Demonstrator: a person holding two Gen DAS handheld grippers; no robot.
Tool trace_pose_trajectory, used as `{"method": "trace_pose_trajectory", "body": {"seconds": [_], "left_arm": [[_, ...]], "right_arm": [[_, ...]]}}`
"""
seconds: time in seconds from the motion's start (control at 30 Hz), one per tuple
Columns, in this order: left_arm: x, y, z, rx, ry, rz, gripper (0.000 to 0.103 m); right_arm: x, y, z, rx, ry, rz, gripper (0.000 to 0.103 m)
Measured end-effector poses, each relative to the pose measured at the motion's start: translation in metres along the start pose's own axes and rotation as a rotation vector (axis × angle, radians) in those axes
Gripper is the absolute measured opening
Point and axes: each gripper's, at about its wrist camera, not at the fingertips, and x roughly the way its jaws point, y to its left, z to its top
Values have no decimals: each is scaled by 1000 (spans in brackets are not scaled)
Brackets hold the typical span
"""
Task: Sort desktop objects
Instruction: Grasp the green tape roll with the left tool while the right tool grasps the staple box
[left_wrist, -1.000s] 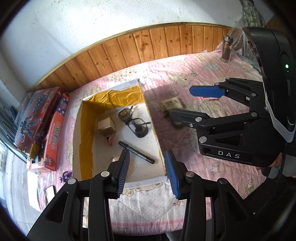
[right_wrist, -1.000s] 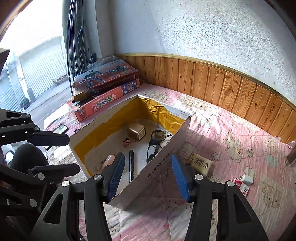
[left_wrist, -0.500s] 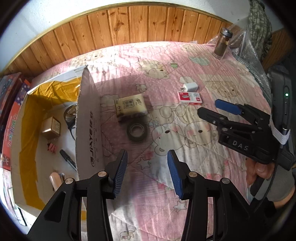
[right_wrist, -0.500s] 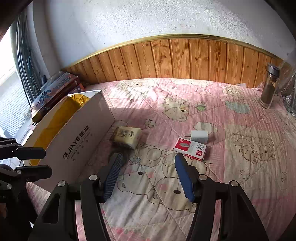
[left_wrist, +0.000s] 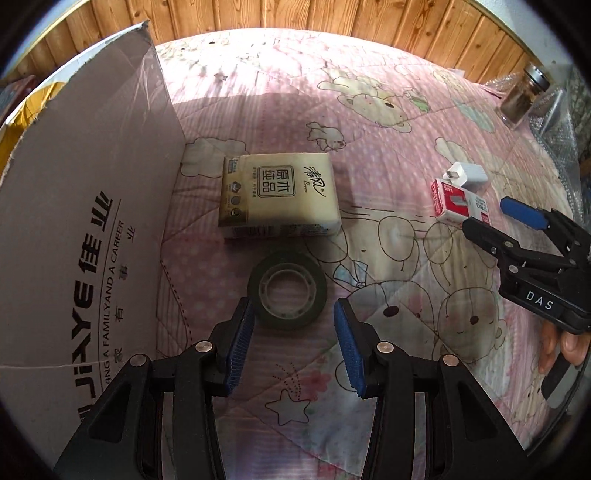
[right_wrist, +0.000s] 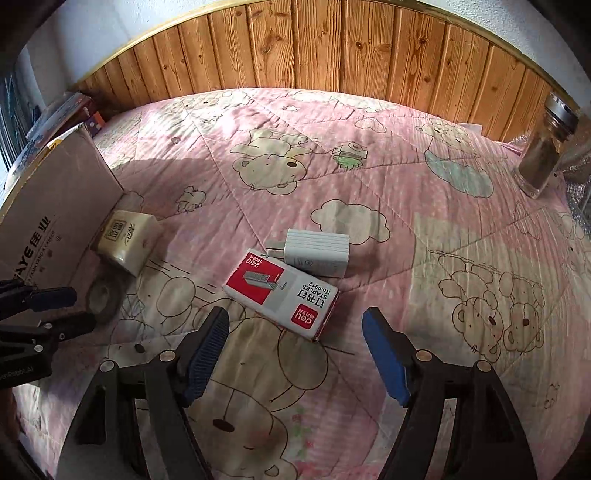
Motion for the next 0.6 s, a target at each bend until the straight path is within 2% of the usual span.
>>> {"method": "trace_pose_trajectory", "body": {"seconds": [0.07,0.17,0.23,0.27,0.3,0.33,0.37,0.4,0.6], "left_arm": [[3,1,2,-10,-20,2,52],[5,4,3,-28,-42,4,54],[10,8,2,-47,-31,-2,56],[13,12,1,-65,-26,-11,56],[11,15,-1,-74,-52,-23,56],[12,17,-1,-80,-56,-27,56],[12,18,-1,-85,-62,-33,56],[11,20,0,-93,-69,-40,54],[3,25,-3,-121,-104,-72,53]], "right_arm": [[12,2,3,-62,5,-32,79],[26,5,6,-115,17,-35,80],[27,6,9,-117,6,-3,80],[28,6,11,-113,15,11,76],[28,7,13,-103,25,31,64],[27,6,14,-90,32,58,58],[25,8,15,-86,42,78,46],[24,10,17,-86,51,87,42],[11,20,20,-42,85,185,41]]}}
